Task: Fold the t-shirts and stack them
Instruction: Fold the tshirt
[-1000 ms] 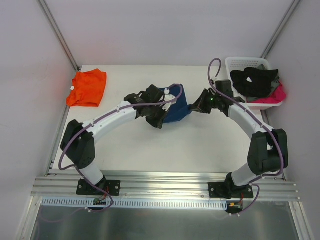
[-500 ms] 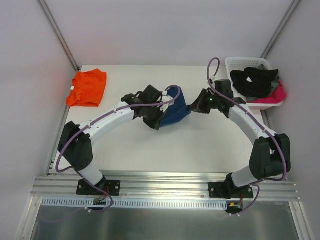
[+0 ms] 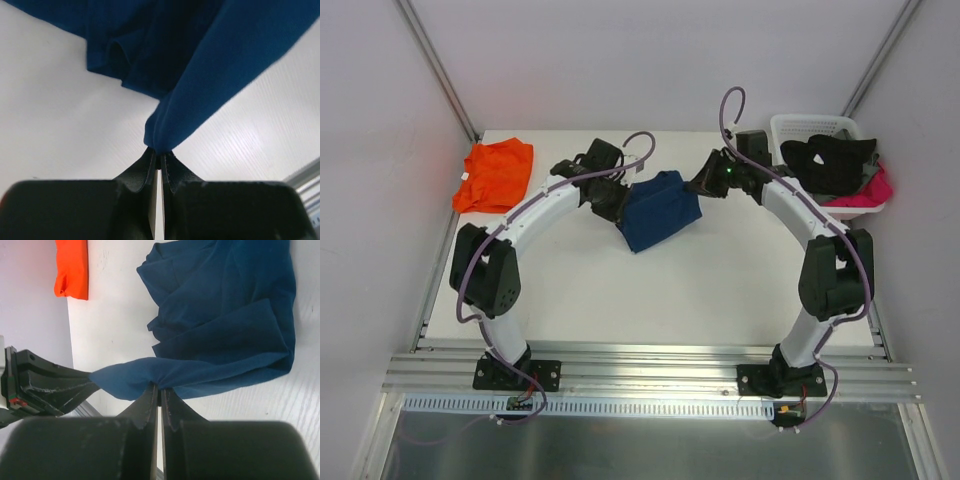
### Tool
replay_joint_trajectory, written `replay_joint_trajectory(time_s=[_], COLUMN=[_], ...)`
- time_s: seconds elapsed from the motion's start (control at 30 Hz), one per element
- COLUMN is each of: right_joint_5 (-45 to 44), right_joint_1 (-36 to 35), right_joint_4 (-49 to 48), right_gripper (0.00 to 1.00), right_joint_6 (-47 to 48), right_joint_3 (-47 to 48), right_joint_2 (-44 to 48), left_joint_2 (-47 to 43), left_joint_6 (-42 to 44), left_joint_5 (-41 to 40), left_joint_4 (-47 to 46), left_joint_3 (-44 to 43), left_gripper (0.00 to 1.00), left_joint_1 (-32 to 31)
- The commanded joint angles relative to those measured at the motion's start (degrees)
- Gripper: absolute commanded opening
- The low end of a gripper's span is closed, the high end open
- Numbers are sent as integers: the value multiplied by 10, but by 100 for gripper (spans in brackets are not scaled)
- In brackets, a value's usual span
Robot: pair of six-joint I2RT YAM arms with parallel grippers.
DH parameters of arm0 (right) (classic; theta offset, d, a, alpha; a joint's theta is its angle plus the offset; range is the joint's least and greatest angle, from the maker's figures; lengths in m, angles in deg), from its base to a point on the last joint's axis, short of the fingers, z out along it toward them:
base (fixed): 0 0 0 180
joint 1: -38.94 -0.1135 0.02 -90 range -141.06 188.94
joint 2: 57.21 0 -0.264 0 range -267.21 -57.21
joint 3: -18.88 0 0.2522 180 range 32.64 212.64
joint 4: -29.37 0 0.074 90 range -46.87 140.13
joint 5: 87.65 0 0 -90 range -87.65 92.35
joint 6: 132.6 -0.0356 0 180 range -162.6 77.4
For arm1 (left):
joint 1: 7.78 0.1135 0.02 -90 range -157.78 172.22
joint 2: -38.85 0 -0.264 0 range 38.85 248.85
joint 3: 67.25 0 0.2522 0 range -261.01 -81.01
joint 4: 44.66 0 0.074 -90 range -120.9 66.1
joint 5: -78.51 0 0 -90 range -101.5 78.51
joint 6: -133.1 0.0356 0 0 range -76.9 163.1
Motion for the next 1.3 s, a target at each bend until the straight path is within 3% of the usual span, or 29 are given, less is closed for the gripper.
replay_joint_trajectory(time_s=[0.0,0.23,0.7,1.27], right_joint_5=[2,-6,-29,-69], right_joint_1=[-9,-17,-8,-2], right_joint_4=[-35,-41,-53,-67], right_gripper=[0,0,0,0], right_joint_6=[7,15,27,38], right_joint_3=[44,110,224,291], right_joint_2=[-23,-93,-200,-295], left_joint_2=[42,133,190,356], left_joint_6=[8,15,16,39], left_joint_5=[-9,-15,-38,-62], left_joint_4=[-13,-17,-30,-53], left_joint_3=[-64,-184,-221,-420], left_gripper=[0,0,0,0], left_joint_1=[13,39,86,111])
